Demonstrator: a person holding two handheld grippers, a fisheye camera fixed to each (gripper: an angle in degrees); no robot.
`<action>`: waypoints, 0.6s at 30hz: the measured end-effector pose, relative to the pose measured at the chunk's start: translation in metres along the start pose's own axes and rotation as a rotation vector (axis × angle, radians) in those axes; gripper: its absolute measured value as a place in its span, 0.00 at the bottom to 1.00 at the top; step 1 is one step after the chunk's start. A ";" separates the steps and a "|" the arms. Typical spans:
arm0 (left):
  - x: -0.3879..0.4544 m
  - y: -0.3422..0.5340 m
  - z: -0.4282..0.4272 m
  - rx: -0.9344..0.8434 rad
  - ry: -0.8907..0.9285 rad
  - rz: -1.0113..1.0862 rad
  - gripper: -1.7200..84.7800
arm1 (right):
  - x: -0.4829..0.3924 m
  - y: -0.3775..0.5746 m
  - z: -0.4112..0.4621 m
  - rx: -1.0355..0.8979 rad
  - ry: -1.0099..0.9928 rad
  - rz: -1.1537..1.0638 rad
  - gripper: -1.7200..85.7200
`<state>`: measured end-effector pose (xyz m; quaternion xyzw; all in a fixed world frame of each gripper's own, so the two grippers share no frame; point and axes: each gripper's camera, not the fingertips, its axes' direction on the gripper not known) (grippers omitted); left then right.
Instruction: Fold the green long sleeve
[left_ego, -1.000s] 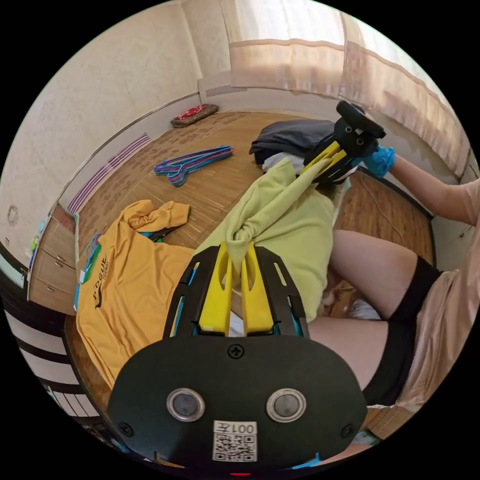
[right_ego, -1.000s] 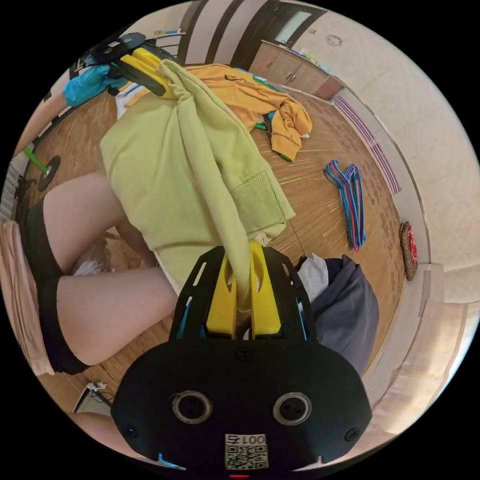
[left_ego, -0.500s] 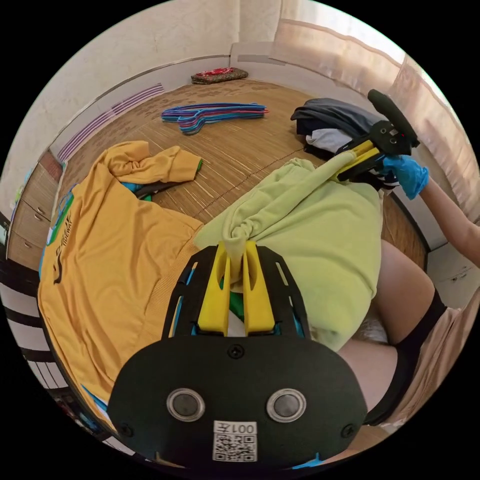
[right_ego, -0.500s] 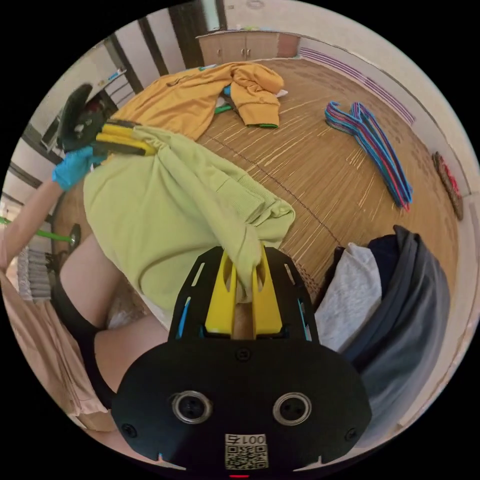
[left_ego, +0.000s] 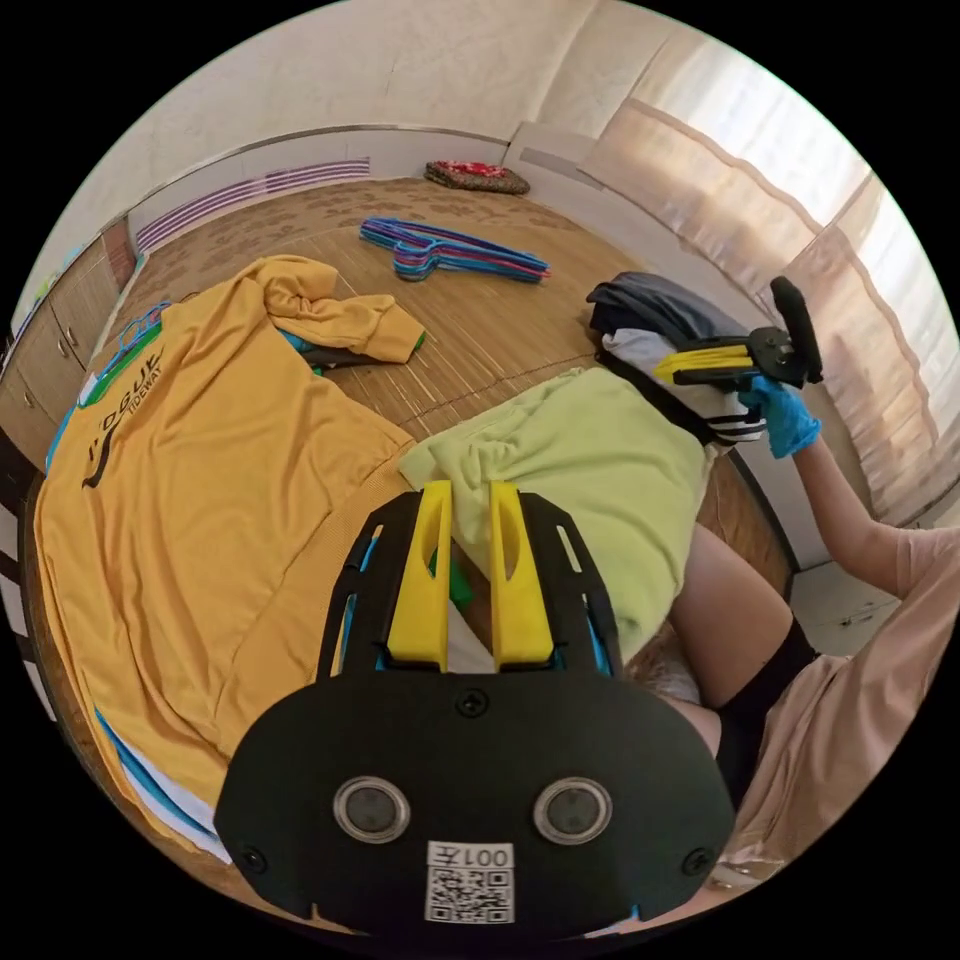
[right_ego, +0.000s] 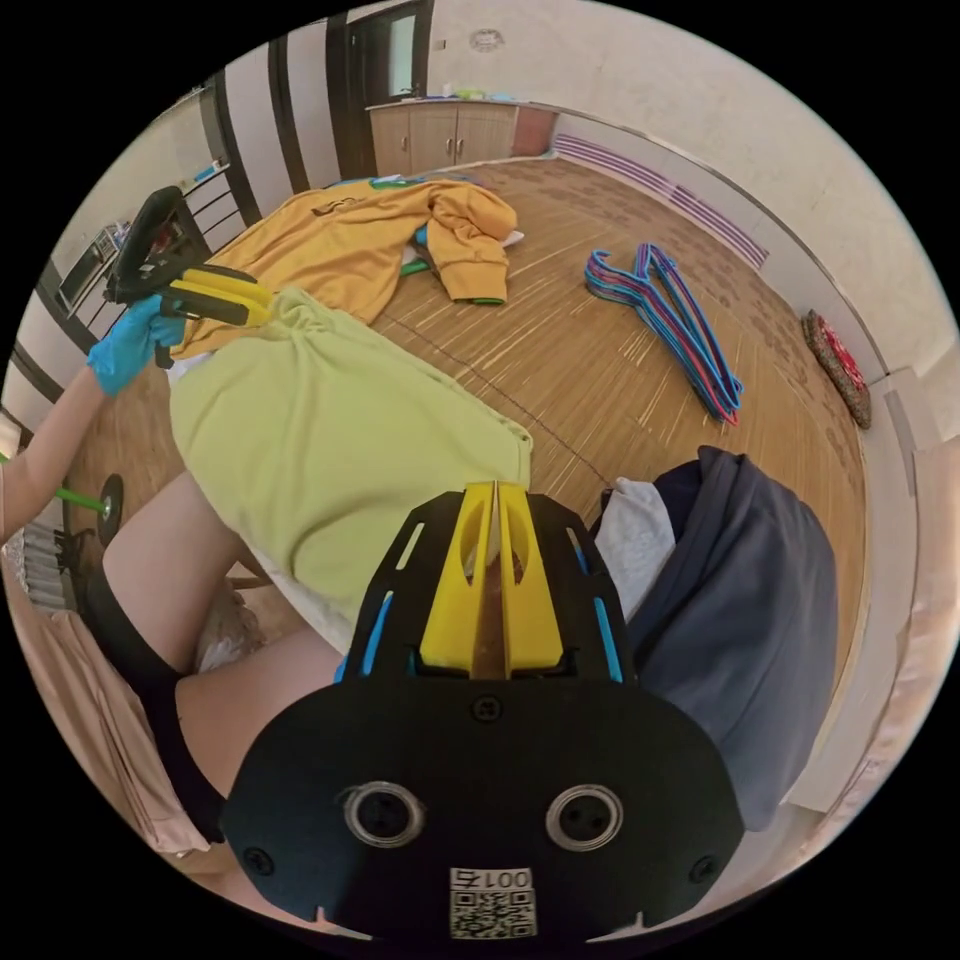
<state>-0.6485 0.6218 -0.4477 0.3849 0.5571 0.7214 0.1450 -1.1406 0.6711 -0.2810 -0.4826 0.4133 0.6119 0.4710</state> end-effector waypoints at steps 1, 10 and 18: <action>0.000 0.009 -0.009 0.024 0.025 0.003 0.05 | -0.004 0.007 -0.002 0.005 -0.012 -0.012 0.03; 0.033 0.079 -0.036 0.030 0.177 0.108 0.08 | -0.021 0.082 -0.011 0.057 -0.166 -0.036 0.05; 0.059 0.100 -0.014 -0.041 0.069 0.116 0.09 | -0.017 0.144 -0.003 0.129 -0.204 0.081 0.12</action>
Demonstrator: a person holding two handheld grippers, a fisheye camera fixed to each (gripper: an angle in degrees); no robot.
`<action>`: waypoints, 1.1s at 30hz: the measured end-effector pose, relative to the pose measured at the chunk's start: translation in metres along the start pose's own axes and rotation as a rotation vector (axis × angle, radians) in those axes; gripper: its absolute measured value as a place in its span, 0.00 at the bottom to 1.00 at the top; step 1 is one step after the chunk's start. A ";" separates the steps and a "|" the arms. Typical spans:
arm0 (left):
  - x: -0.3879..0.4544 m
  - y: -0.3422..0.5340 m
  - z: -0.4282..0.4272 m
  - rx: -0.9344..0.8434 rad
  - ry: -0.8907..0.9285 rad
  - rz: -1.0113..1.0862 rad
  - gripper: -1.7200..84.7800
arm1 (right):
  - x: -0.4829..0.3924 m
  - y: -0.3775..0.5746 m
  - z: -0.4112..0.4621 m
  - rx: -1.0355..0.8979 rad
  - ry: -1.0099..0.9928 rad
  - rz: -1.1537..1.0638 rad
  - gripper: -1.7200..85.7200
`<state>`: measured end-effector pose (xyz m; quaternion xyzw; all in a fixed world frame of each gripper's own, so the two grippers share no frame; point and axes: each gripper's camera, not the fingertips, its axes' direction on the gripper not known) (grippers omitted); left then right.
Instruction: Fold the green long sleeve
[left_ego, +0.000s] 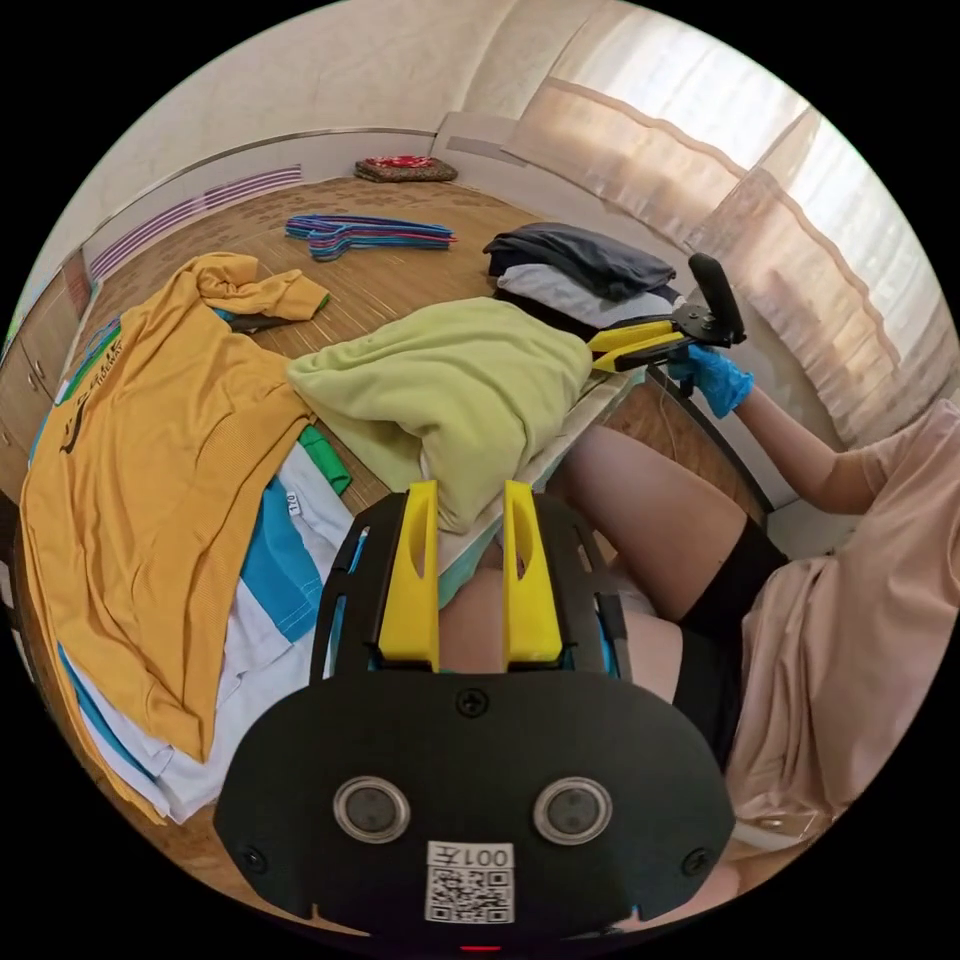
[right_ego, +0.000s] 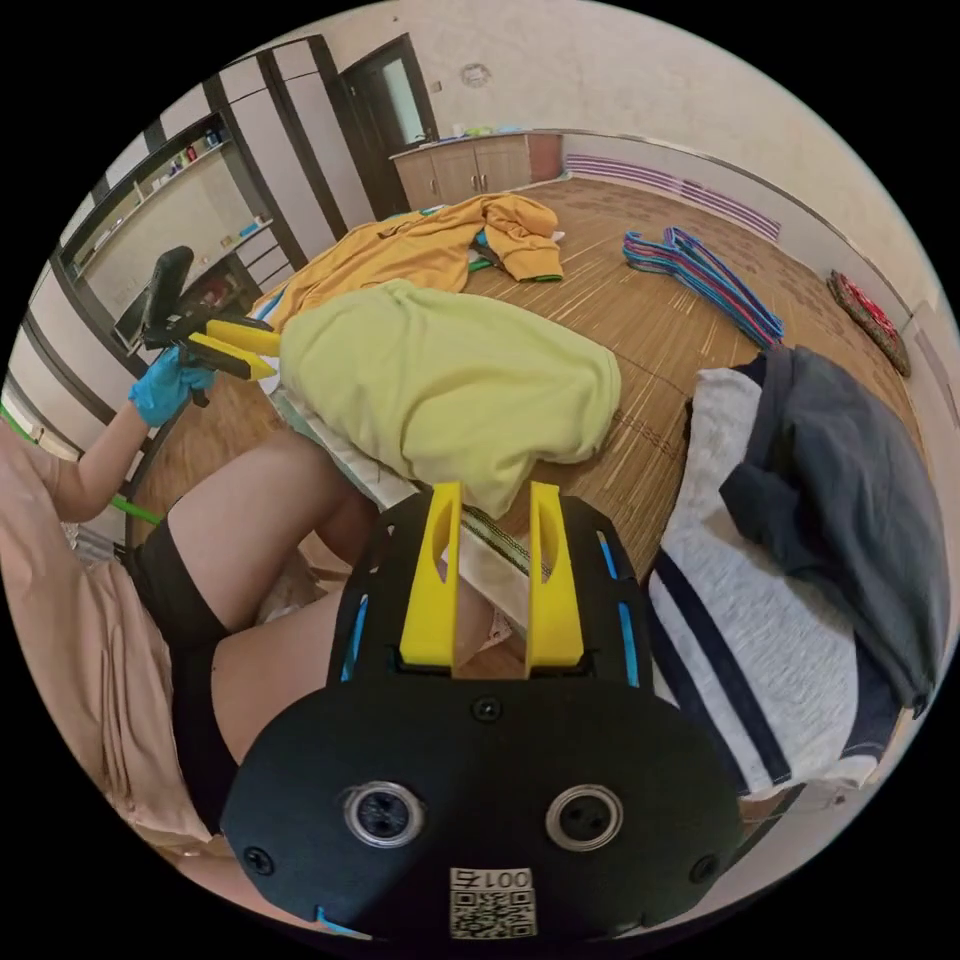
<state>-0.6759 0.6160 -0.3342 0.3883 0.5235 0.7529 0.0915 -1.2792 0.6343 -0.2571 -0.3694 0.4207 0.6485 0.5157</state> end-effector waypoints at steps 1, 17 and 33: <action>0.002 0.001 0.003 -0.001 -0.010 -0.012 0.09 | 0.000 0.007 0.004 0.010 0.018 0.016 0.12; 0.028 0.056 -0.007 0.208 -0.232 -0.149 0.00 | -0.037 0.033 -0.012 0.125 0.282 -0.035 0.03; 0.029 0.079 0.014 0.146 -0.155 -0.254 0.00 | 0.008 0.018 0.044 -0.085 0.099 0.199 0.03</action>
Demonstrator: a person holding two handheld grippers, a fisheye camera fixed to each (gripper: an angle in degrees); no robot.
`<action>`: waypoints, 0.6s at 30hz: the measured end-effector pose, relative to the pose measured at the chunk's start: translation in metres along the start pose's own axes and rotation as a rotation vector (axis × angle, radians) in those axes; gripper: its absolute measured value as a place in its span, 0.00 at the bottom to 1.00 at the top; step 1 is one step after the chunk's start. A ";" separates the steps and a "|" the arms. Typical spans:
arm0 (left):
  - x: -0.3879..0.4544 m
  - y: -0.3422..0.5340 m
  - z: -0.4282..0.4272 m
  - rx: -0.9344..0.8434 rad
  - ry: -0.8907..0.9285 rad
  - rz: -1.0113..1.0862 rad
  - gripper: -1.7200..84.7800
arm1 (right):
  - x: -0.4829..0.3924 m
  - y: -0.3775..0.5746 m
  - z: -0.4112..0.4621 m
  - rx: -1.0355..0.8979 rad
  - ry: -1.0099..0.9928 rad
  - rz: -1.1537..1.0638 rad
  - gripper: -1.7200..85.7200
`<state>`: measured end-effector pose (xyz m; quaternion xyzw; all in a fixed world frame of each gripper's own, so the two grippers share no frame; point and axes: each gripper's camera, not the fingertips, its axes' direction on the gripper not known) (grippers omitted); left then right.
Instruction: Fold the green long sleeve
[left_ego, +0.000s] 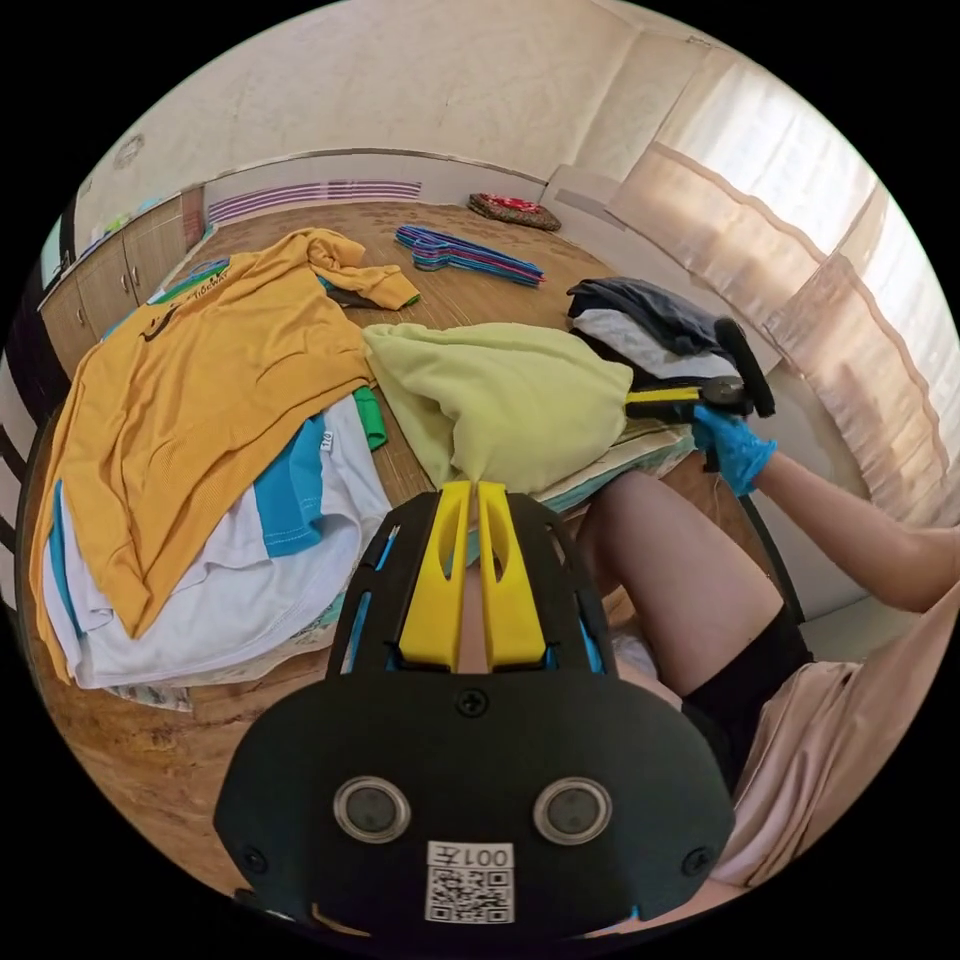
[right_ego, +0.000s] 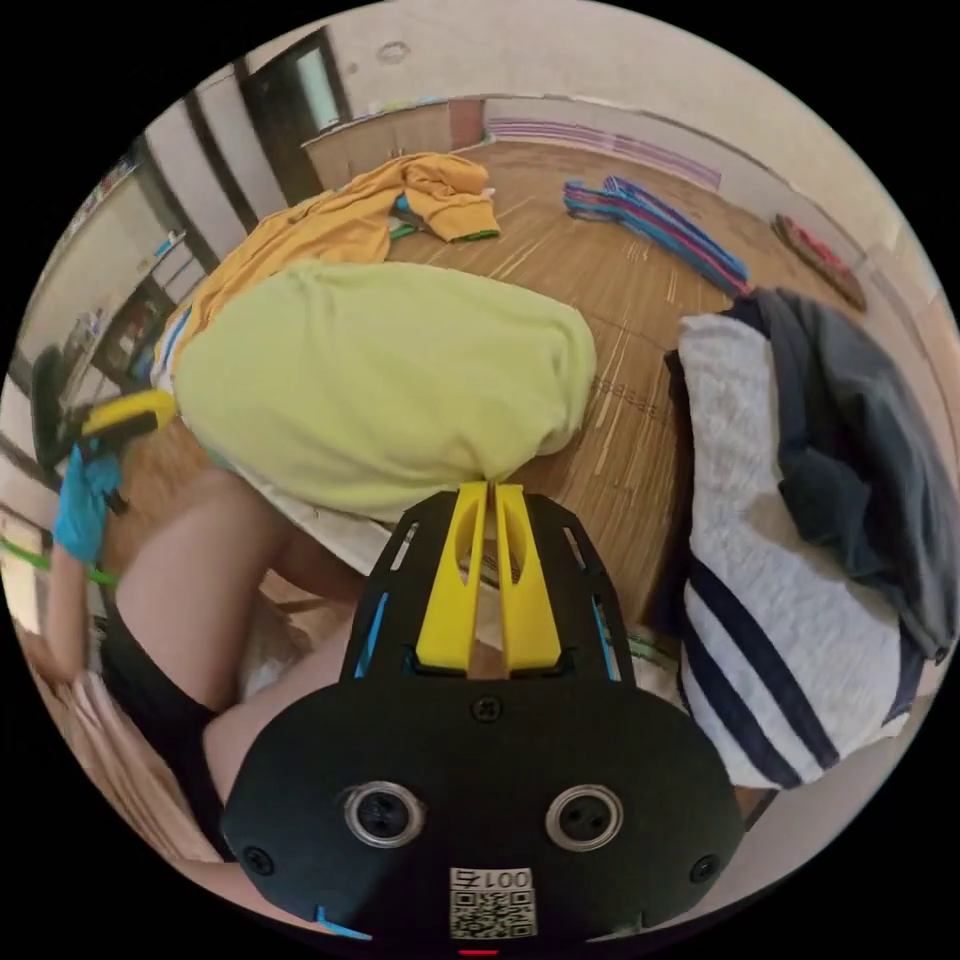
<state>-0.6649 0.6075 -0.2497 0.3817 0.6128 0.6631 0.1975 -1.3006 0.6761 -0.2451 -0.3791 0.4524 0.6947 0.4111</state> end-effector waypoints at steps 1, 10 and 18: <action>0.002 -0.001 0.001 -0.006 -0.015 -0.002 0.00 | 0.008 -0.002 0.001 0.006 -0.056 0.090 0.03; 0.000 0.012 -0.001 -0.040 0.034 -0.056 0.01 | -0.007 0.048 -0.010 0.177 -0.018 0.531 0.03; 0.011 0.016 -0.025 -0.008 0.038 -0.039 0.01 | -0.004 0.095 -0.031 0.253 -0.184 0.557 0.03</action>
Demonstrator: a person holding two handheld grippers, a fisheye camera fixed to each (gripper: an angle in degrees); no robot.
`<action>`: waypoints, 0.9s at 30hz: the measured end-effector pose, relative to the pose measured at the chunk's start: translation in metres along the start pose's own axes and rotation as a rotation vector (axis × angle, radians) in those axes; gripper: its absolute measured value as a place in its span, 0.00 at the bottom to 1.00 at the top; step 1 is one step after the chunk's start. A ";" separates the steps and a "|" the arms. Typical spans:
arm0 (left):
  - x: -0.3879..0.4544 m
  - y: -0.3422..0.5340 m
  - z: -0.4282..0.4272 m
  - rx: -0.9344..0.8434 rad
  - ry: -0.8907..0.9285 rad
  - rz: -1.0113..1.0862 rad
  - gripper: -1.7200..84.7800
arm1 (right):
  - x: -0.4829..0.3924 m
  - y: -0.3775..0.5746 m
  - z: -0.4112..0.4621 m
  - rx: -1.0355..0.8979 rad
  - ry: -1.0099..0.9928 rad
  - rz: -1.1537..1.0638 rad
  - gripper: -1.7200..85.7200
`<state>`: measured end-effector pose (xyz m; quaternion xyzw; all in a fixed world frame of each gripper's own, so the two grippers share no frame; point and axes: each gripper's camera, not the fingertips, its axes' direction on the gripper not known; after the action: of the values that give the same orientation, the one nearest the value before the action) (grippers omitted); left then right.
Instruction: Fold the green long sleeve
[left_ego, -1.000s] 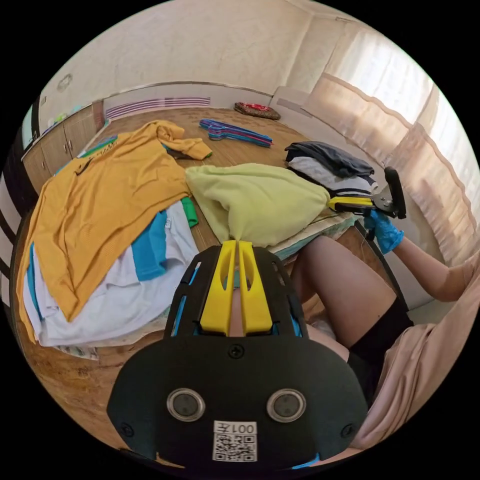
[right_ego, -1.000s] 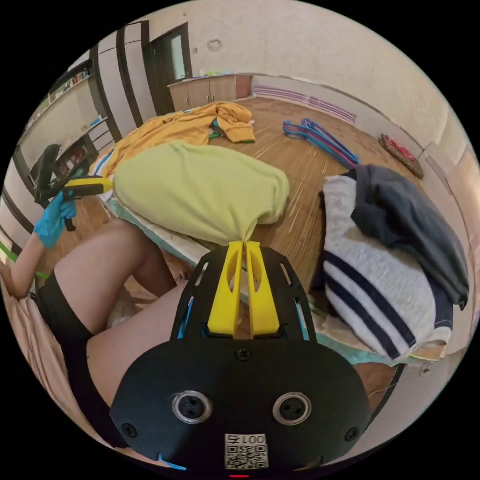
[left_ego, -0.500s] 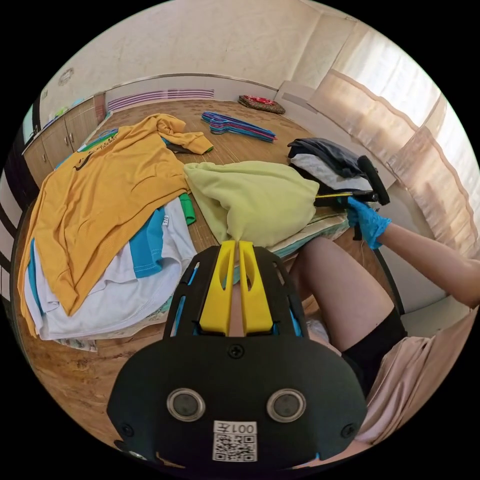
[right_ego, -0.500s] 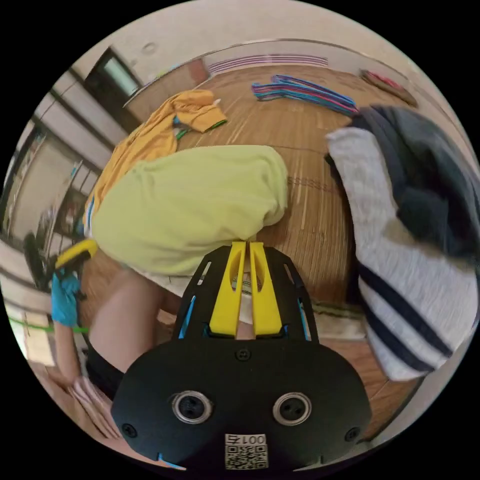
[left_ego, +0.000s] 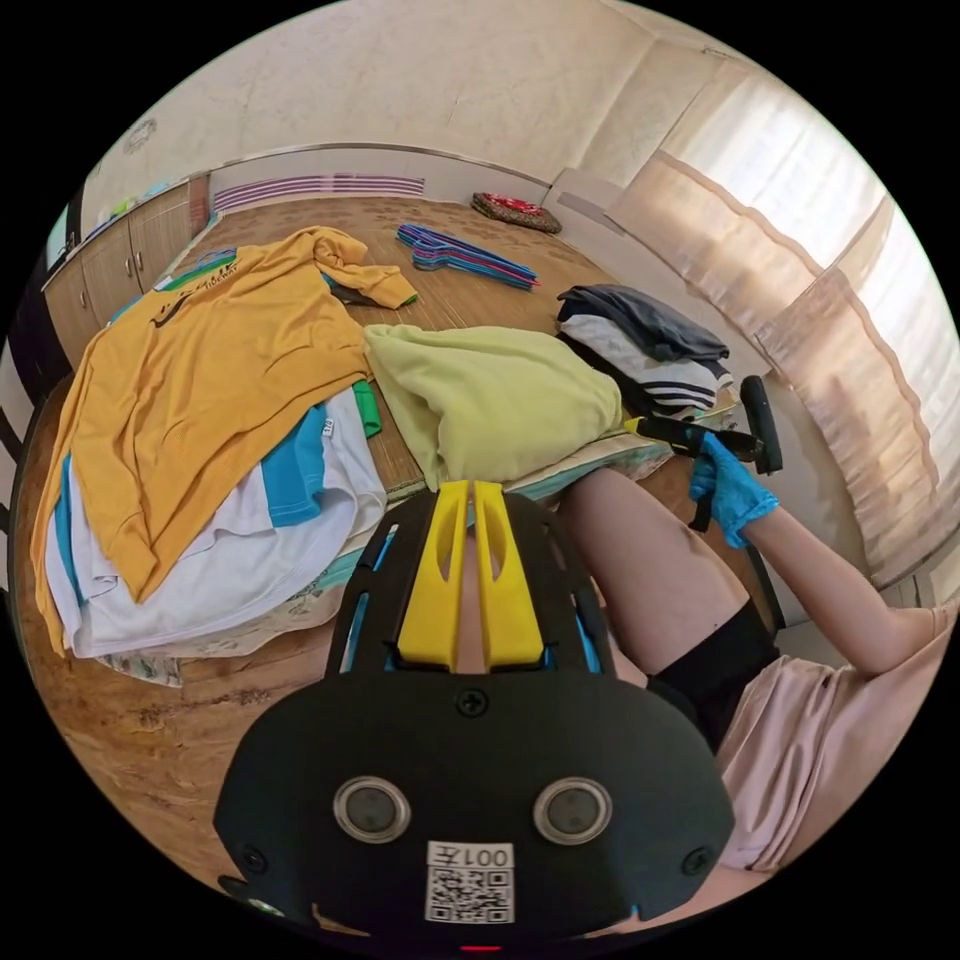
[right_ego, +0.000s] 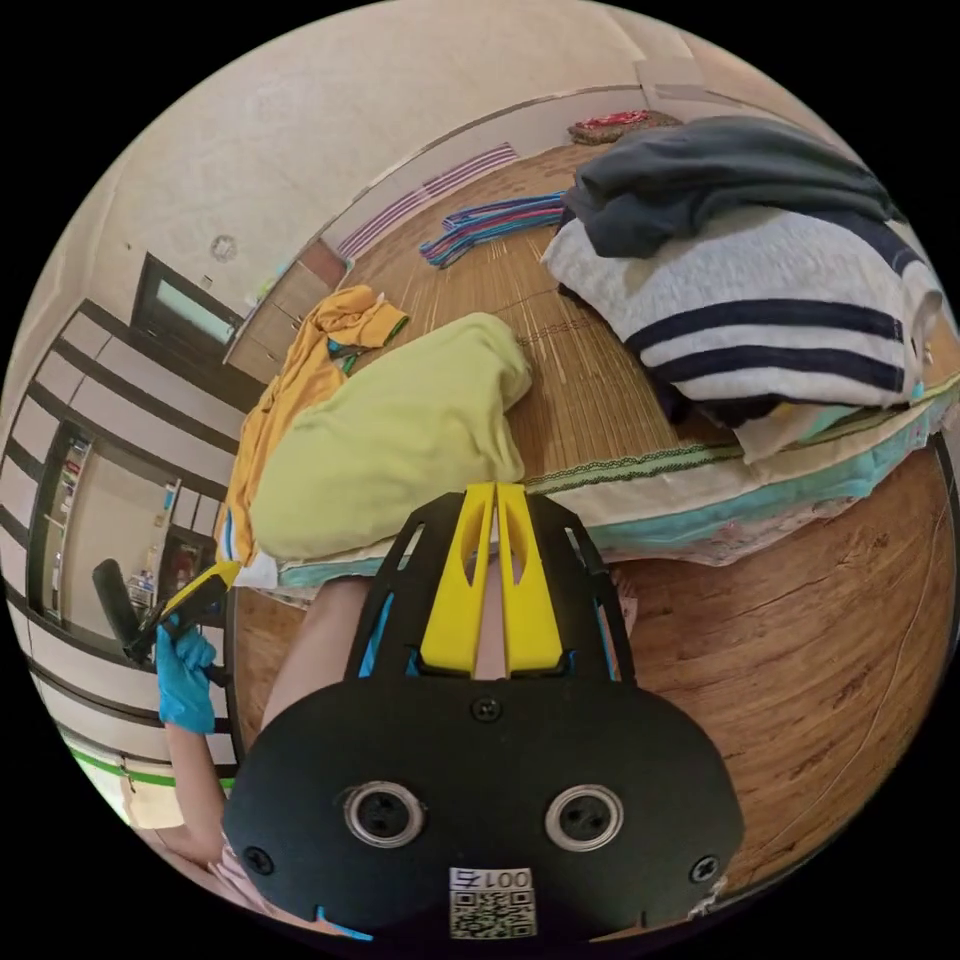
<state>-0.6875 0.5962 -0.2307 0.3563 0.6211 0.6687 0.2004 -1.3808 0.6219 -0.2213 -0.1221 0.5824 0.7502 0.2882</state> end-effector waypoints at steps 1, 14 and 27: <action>0.003 -0.001 -0.001 -0.001 -0.005 0.007 0.01 | -0.003 0.004 -0.004 0.005 0.004 -0.025 0.03; -0.005 -0.015 0.022 -0.043 0.024 -0.004 0.04 | -0.039 0.012 0.020 -0.008 0.143 -0.314 0.07; 0.003 -0.028 0.048 -0.092 0.052 0.042 0.06 | -0.053 0.015 0.045 -0.045 0.153 -0.533 0.12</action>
<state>-0.6594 0.6353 -0.2581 0.3421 0.5870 0.7098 0.1860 -1.3401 0.6469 -0.1686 -0.3338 0.5330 0.6493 0.4275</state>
